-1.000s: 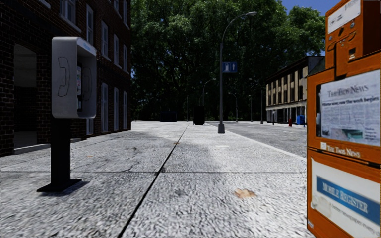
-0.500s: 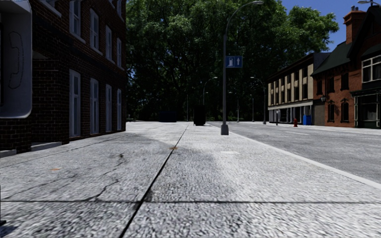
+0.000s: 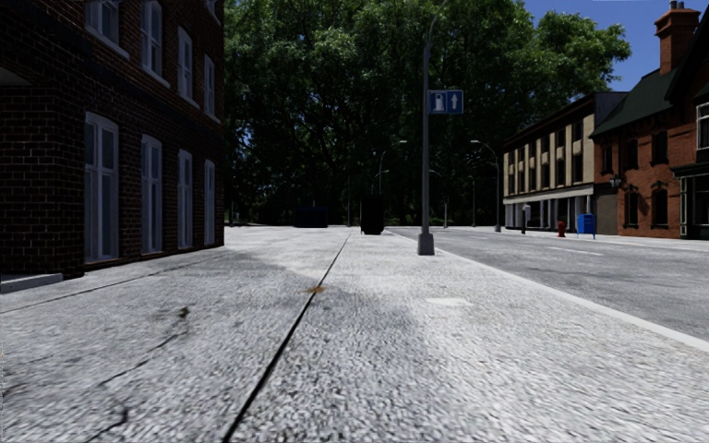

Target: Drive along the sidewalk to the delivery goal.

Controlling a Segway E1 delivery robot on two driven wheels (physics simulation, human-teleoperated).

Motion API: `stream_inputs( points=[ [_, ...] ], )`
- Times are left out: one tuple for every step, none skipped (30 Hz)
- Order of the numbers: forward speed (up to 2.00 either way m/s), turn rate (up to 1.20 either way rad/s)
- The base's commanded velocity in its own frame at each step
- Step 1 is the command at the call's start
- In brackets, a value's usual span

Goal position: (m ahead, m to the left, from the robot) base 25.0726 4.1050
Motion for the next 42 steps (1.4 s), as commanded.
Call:
stream_inputs(
  points=[
    [2.0,0.0],
    [2.0,0.0],
    [2.0,0.0],
    [2.0,0.0],
    [2.0,0.0],
    [2.0,0.0],
    [2.0,0.0],
    [2.0,0.0],
    [2.0,0.0],
    [2.0,0.0],
    [2.0,0.0],
    [2.0,0.0],
    [2.0,0.0],
    [2.0,0.0],
    [2.0,0.0],
    [2.0,0.0],
    [2.0,0.0],
    [2.0,0.0],
    [2.0,0.0],
    [2.0,0.0],
    [2.0,0.0],
    [2.0,0.0],
    [2.0,0.0],
    [2.0,0.13],
    [2.0,0.31],
    [2.0,0.57],
    [2.0,0.77],
    [2.0,0.89],
    [2.0,0.93],
    [2.0,0.92],
    [2.0,0.72],
    [2.0,0.26],
    [2.0,0.09],
    [2.0,0.01],
    [2.0,0.0],
    [2.0,0.0],
    [2.0,0.0],
    [2.0,0.0],
    [2.0,0.0],
    [2.0,0.0],
    [2.0,0.0],
    [2.0,0.0]
  ],
)
